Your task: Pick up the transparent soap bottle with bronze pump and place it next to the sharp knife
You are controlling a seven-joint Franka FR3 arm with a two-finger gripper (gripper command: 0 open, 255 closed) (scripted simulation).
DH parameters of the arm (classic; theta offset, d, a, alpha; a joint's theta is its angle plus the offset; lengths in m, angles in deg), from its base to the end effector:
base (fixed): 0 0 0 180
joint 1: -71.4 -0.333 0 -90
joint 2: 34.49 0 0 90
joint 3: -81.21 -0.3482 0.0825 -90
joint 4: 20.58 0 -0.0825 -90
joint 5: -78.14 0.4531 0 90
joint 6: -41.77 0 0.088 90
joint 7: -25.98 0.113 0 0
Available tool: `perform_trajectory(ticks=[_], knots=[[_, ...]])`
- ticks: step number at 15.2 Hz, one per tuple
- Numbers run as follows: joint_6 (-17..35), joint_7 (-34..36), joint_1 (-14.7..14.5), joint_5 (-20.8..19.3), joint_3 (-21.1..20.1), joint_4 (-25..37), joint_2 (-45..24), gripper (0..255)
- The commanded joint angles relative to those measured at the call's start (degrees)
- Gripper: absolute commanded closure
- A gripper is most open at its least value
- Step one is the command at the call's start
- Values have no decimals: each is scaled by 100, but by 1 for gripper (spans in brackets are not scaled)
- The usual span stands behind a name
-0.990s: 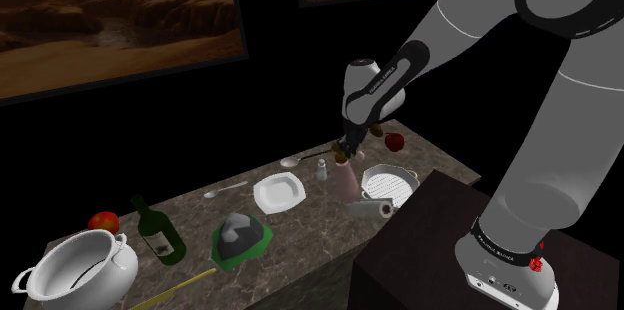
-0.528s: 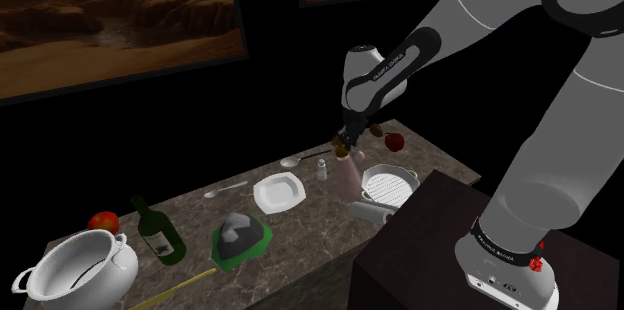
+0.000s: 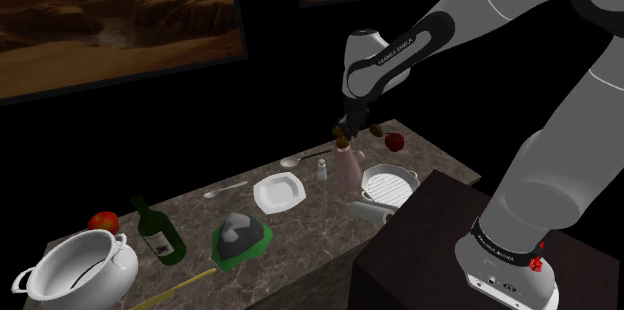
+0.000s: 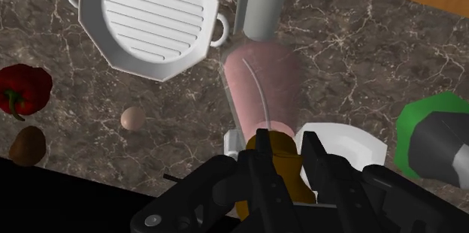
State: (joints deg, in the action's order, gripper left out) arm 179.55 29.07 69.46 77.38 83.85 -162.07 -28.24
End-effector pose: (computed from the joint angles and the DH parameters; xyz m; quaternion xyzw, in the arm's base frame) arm 0.5146 -0.0062 0.3154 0.9994 -0.0282 0.0222 0.0016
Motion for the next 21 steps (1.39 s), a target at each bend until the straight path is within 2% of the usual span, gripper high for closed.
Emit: perform_trajectory(ticks=[1, 21], knots=[[-173, 4, 0, -5, -2, 55, 118, 255], [-1814, 18, 1, -24, -21, 919, 895, 255]])
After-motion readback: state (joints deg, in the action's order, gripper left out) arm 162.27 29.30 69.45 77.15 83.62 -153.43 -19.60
